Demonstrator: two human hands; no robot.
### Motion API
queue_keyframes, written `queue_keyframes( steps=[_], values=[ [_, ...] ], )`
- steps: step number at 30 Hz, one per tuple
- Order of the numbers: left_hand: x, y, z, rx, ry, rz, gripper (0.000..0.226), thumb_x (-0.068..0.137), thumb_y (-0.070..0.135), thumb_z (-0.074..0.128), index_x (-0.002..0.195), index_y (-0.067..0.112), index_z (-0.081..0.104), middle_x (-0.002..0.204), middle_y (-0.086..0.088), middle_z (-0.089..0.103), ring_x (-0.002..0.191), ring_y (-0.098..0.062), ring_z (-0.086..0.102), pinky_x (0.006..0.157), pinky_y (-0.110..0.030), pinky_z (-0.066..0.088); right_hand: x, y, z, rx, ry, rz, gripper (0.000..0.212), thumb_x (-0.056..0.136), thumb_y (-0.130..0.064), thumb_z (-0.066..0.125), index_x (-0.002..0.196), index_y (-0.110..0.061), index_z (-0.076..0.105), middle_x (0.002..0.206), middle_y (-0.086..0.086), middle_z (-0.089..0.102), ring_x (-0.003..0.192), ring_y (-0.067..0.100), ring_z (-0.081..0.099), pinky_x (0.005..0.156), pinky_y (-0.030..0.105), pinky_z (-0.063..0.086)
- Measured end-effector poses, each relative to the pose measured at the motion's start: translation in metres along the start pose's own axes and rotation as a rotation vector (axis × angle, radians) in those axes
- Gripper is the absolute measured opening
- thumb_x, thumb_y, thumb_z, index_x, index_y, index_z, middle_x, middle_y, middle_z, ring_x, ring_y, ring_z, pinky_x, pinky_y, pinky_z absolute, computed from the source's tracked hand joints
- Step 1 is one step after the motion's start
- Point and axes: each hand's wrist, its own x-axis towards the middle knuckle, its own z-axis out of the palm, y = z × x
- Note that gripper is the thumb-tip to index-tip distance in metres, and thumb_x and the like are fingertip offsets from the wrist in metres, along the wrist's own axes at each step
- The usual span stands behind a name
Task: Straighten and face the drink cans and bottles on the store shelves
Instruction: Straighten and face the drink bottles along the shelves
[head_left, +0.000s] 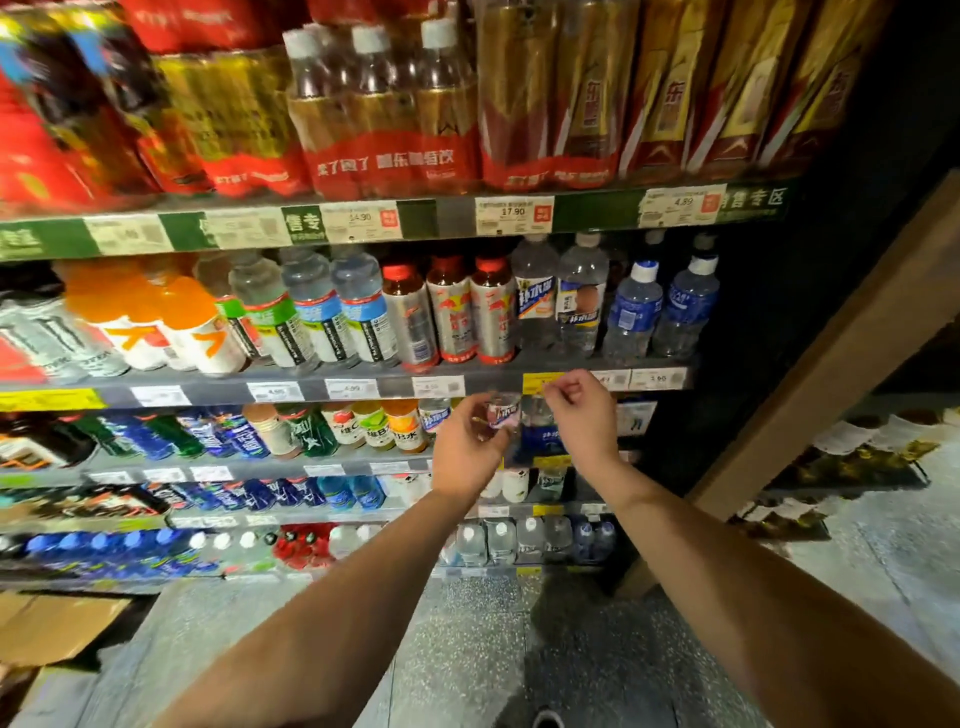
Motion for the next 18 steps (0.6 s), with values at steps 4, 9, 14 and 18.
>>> queue_keyframes(
  steps=[4, 9, 14, 18],
  values=[
    [-0.011, -0.035, -0.033, -0.022, -0.025, 0.011, 0.035, 0.079, 0.024, 0.079, 0.108, 0.030, 0.060, 0.087, 0.012, 0.063, 0.081, 0.000, 0.062, 0.077, -0.029, 0.055, -0.038, 0.002, 0.039, -0.019, -0.041, 0.019, 0.013, 0.089, -0.018, 0.071, 0.083, -0.013, 0.061, 0.074, -0.003, 0.062, 0.065, -0.003, 0.056, 0.060, 0.011, 0.042],
    [-0.012, -0.077, -0.046, -0.065, -0.063, 0.049, 0.042, 0.076, 0.023, 0.079, 0.112, 0.026, 0.058, 0.107, 0.000, 0.066, 0.099, -0.013, 0.065, 0.086, -0.041, 0.058, -0.055, 0.029, 0.087, -0.031, -0.008, 0.098, 0.021, 0.081, -0.028, 0.079, 0.087, -0.023, 0.059, 0.087, 0.006, 0.069, 0.081, 0.021, 0.065, 0.074, 0.037, 0.054],
    [0.004, -0.114, -0.025, -0.105, -0.039, 0.055, 0.049, 0.074, 0.024, 0.078, 0.116, 0.032, 0.055, 0.118, 0.001, 0.061, 0.106, -0.018, 0.064, 0.091, -0.043, 0.055, -0.045, 0.063, 0.119, -0.081, -0.015, 0.134, 0.045, 0.076, -0.035, 0.082, 0.107, -0.013, 0.060, 0.098, 0.003, 0.063, 0.088, 0.018, 0.060, 0.078, 0.032, 0.051],
    [0.024, -0.149, 0.001, -0.086, -0.017, 0.005, 0.054, 0.077, 0.017, 0.081, 0.125, 0.015, 0.056, 0.124, -0.002, 0.058, 0.112, -0.015, 0.058, 0.092, -0.010, 0.044, -0.025, 0.096, 0.132, -0.113, -0.050, 0.128, 0.058, 0.074, -0.038, 0.083, 0.119, -0.012, 0.057, 0.115, 0.004, 0.060, 0.102, 0.017, 0.057, 0.087, 0.030, 0.048]
  ],
)
